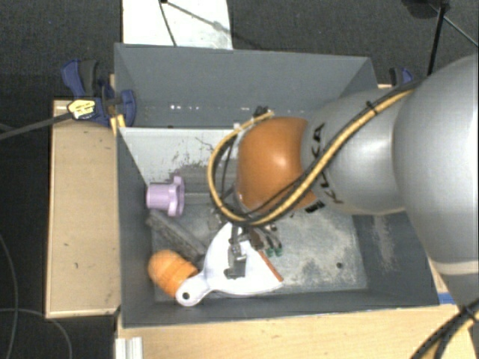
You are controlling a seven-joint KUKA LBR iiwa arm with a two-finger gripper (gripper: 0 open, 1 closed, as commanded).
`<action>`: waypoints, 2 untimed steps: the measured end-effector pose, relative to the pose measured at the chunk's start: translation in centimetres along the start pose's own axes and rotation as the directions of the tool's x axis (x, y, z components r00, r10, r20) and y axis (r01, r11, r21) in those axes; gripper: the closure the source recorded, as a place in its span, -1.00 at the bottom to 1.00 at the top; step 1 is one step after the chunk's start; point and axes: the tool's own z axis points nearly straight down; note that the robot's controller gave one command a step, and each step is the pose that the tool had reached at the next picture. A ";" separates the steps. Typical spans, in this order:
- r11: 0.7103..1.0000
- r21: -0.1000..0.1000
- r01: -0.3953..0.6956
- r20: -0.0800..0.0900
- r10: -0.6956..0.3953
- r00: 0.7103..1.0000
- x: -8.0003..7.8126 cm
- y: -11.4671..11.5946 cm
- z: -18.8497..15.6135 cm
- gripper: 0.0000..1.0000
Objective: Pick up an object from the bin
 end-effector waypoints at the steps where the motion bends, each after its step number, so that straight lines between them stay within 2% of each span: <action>1: 0.930 -0.002 0.368 -0.003 -0.368 0.930 -1.0 1.2 4.1 1.00; 2: 0.931 -0.002 0.366 -0.003 -0.366 0.931 -1.0 1.2 4.1 1.00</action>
Offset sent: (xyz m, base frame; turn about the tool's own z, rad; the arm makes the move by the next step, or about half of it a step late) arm 0.0000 0.0000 0.0000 0.0000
